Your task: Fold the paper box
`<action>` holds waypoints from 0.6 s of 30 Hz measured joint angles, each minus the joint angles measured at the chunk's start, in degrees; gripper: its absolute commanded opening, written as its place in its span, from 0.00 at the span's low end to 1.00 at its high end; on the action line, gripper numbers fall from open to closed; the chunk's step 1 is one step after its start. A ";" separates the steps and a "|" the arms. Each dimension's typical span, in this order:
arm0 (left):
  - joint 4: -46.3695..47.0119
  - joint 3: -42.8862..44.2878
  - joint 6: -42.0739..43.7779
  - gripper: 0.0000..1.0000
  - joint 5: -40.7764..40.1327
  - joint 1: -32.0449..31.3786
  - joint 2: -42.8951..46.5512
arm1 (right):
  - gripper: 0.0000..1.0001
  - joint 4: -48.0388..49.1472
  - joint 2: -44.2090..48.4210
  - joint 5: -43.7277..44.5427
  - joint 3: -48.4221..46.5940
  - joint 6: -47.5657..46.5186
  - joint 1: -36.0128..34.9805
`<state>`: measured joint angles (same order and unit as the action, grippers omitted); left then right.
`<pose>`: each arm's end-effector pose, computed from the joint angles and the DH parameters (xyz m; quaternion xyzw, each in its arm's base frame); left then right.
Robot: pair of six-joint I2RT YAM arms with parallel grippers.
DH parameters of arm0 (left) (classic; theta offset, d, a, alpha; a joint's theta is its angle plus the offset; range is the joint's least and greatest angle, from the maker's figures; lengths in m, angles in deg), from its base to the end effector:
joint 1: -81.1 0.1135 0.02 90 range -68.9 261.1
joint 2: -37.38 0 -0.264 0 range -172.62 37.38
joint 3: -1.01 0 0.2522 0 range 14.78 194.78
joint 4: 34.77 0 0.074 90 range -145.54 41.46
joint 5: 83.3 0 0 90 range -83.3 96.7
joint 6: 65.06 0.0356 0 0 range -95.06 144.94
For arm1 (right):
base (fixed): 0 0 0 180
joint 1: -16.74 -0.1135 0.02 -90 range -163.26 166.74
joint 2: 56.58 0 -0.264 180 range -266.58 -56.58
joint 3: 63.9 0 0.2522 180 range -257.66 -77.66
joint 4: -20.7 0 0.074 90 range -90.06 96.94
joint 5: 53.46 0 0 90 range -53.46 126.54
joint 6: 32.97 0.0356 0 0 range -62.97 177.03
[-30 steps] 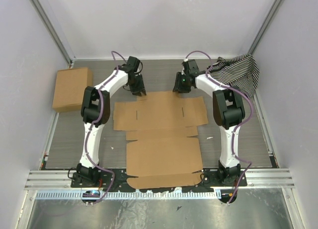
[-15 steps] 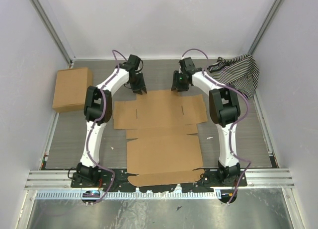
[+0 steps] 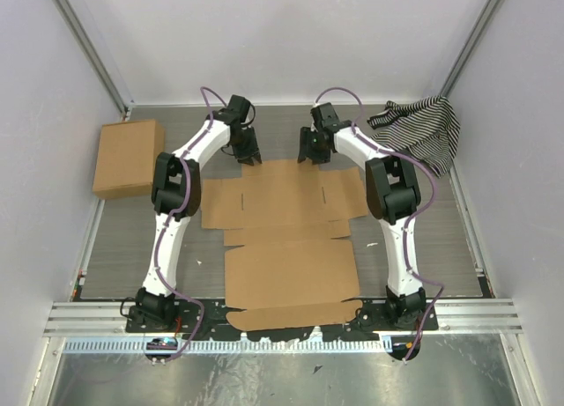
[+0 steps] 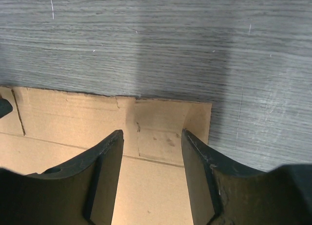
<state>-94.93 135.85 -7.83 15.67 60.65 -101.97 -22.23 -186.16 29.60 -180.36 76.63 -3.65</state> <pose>0.4838 -0.1863 0.1670 -0.0873 0.9689 -0.1661 0.1613 0.4624 0.1765 0.1690 -0.0243 0.9545 0.1540 0.2541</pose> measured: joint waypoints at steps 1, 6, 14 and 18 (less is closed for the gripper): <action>0.00 0.02 0.02 0.38 0.00 0.00 0.00 | 0.56 -0.04 -0.31 0.02 -0.42 0.02 -0.02; -1.57 2.54 0.48 0.39 0.02 0.02 -1.18 | 0.56 0.00 -0.37 0.31 -0.61 0.46 -0.04; -7.87 12.44 2.25 0.51 -0.87 0.74 -3.06 | 0.70 -0.46 0.76 1.75 -0.85 2.51 0.90; -7.37 2.05 3.02 0.63 -1.99 1.73 6.54 | 0.81 -0.55 8.76 3.87 5.49 3.13 2.12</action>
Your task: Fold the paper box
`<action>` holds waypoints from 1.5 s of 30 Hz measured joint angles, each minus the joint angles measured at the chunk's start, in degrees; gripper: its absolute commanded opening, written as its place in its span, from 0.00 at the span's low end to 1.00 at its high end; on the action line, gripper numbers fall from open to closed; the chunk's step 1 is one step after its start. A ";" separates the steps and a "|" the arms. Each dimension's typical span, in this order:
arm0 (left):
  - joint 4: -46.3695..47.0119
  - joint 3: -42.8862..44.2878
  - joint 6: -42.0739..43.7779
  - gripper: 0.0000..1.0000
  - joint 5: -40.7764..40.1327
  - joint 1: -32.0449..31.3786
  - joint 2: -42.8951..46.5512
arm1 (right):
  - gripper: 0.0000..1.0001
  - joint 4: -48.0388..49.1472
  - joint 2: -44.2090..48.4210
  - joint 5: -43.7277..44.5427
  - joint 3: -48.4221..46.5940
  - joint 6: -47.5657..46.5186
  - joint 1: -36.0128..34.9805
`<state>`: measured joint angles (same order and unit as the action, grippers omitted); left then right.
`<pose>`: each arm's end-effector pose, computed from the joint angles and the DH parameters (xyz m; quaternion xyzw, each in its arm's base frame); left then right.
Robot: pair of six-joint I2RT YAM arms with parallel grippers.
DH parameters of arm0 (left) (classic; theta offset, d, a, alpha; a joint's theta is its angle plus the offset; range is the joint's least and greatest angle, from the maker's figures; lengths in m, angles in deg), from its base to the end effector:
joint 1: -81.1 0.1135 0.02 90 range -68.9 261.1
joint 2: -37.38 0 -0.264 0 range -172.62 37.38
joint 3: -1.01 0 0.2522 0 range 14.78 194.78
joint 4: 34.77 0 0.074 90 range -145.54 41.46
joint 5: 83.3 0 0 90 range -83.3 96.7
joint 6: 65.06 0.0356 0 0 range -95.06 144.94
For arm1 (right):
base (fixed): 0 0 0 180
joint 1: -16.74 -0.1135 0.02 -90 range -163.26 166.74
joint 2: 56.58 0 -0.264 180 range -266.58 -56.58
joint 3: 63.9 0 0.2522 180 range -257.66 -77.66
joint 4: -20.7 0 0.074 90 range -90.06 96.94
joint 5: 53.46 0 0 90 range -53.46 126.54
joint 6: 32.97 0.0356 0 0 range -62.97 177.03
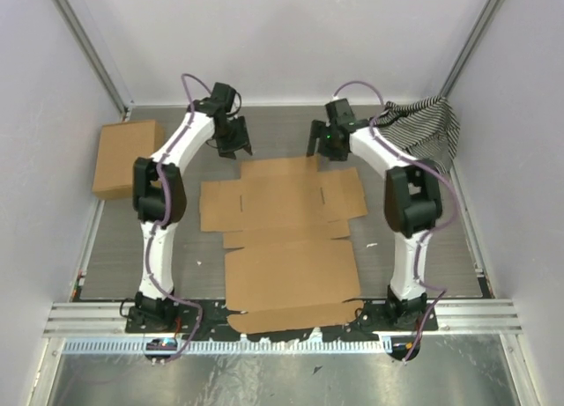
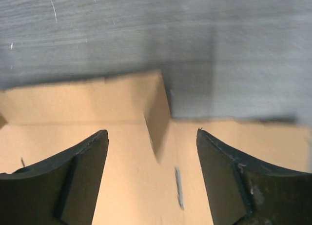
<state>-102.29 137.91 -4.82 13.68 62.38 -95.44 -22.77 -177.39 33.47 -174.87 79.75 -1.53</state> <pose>0.4721 -0.1645 0.2273 -0.0795 0.9683 -0.1482 0.1847 0.4449 0.1489 0.2093 0.0284 0.9484 0.1340 0.2858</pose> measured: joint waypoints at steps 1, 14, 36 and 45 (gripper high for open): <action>0.94 -5.53 0.13 0.64 -0.22 0.28 4.68 | 0.82 -0.04 3.43 0.44 2.75 -0.04 0.31; 15.39 -61.35 -4.37 0.66 3.04 0.50 42.10 | 0.97 1.20 37.33 2.23 43.80 0.31 1.07; 23.06 -79.12 -8.04 0.65 6.21 0.13 49.37 | 0.91 5.57 37.75 -5.88 53.83 0.52 1.09; 24.81 -80.96 -9.88 0.62 6.86 -2.62 49.22 | 0.84 6.23 37.75 -8.11 54.29 0.35 1.11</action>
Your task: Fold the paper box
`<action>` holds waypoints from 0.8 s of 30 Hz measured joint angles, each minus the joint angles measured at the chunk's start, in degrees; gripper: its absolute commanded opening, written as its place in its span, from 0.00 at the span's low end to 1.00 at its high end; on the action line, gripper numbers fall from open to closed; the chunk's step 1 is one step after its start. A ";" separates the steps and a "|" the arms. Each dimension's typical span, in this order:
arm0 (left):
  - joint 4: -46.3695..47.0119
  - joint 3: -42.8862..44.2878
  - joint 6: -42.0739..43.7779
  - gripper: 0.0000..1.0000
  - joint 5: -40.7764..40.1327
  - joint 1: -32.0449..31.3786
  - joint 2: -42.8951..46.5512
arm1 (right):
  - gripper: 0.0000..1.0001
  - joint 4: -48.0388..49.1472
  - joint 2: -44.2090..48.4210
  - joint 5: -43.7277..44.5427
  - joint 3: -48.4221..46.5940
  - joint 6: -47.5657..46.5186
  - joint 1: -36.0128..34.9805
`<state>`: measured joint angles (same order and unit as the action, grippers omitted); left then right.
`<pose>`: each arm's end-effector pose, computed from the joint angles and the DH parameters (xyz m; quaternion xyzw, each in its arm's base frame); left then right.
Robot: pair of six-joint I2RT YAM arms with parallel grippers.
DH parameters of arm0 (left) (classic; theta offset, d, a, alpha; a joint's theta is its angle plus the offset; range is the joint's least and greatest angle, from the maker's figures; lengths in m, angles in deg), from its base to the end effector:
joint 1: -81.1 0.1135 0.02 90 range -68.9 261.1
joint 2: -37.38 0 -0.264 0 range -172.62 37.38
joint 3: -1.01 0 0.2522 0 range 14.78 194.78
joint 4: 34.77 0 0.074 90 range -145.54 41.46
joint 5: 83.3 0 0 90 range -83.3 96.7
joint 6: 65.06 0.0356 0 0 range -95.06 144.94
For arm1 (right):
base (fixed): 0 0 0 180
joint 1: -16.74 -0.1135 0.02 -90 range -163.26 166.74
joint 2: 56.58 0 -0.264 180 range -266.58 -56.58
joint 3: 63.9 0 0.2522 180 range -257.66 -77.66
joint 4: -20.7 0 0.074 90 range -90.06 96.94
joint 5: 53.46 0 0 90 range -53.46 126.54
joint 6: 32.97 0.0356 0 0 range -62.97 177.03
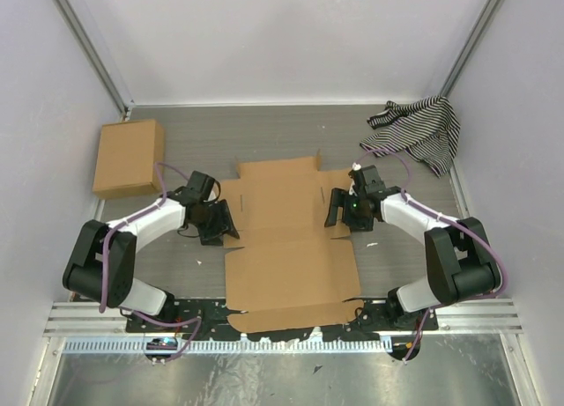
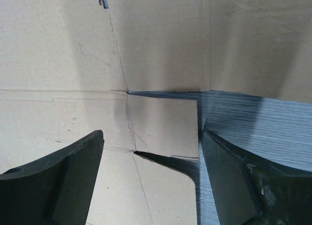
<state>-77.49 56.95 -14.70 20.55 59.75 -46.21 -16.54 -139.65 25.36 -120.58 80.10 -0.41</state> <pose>0.2301 -0.0991 0.1566 -0.1352 0.9690 -0.1882 0.0855 0.2487 0.0840 0.1659 0.0278 0.9689 0.1671 0.1806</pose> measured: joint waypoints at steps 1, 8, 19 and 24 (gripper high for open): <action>0.42 0.00 -0.22 0.62 0.15 -0.44 -0.17 | 0.83 0.15 0.00 -0.39 0.11 0.00 0.00; 1.09 0.11 -1.09 0.59 0.13 -1.62 -0.46 | 0.74 -0.04 0.35 -0.66 0.31 -0.02 0.13; -2.19 5.66 -2.23 0.59 -0.87 -3.80 2.19 | 0.74 -2.97 5.66 -0.79 -1.84 0.46 -0.42; -2.05 8.33 -3.04 0.59 -1.11 -6.69 1.62 | 0.74 -2.95 5.73 -1.11 -2.32 1.05 -1.11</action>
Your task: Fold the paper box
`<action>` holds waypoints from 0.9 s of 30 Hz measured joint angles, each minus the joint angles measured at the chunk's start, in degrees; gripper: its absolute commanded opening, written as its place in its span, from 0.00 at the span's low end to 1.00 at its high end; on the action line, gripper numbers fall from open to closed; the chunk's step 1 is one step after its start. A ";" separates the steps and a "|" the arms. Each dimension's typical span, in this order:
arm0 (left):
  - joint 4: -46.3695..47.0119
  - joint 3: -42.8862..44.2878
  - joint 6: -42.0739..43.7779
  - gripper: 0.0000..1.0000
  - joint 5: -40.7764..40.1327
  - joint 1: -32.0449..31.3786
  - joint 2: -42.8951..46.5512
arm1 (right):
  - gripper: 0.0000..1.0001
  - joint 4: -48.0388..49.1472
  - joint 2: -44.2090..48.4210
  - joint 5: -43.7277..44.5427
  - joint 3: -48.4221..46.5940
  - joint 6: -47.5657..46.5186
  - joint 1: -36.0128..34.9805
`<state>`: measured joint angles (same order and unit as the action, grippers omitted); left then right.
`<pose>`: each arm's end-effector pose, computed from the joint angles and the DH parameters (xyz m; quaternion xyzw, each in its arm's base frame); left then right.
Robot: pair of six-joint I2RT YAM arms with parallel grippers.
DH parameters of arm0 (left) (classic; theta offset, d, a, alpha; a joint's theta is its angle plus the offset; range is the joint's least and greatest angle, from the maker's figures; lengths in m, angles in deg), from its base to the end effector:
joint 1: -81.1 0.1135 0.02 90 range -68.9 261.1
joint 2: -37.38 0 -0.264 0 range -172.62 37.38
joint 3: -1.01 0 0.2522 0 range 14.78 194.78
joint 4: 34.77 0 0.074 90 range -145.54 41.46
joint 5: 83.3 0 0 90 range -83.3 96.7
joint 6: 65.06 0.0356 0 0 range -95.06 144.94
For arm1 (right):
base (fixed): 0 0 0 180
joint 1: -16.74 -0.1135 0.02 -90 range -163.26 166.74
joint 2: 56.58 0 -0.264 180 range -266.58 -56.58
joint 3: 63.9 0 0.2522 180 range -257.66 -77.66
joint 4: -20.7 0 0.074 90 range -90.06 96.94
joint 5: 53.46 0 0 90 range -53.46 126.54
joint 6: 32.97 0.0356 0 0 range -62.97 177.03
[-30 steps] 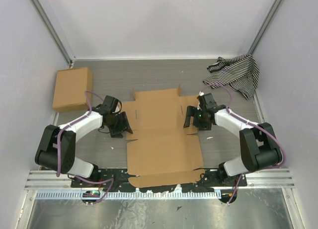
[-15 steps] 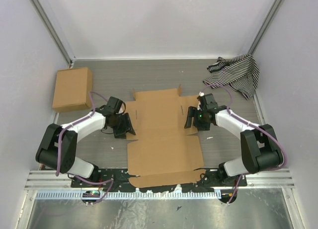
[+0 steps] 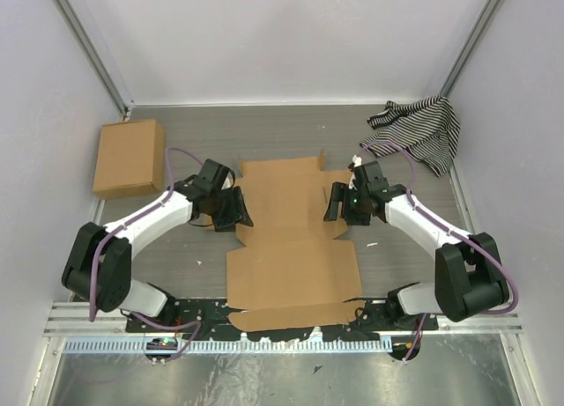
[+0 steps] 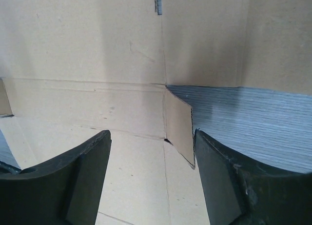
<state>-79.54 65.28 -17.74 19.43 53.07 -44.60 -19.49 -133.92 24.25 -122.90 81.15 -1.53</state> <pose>0.2379 -0.1355 0.2018 -0.0969 0.9608 -0.2246 0.1305 0.2429 0.0882 0.1989 0.0198 0.9572 0.1935 0.2141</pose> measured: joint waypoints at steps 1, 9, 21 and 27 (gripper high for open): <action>0.15 0.37 -0.11 0.58 -0.02 -0.57 -0.57 | 0.74 0.02 -0.02 -0.07 0.00 0.11 -0.28; 2.25 0.87 -1.36 0.57 -0.02 -3.76 -8.13 | 0.73 0.83 -1.42 -0.37 0.00 1.64 -4.33; 3.67 5.20 -2.40 0.57 -0.46 -8.33 -12.96 | 0.74 1.97 -7.41 1.95 -3.32 4.17 -12.81; 4.00 7.17 -2.45 0.56 -0.37 -9.11 -16.26 | 0.74 2.84 -11.63 3.28 -3.63 4.83 -14.32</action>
<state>-75.54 72.45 -20.18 19.06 43.95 -60.86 -16.65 -145.55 27.53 -126.53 85.98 -15.84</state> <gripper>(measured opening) 0.566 0.737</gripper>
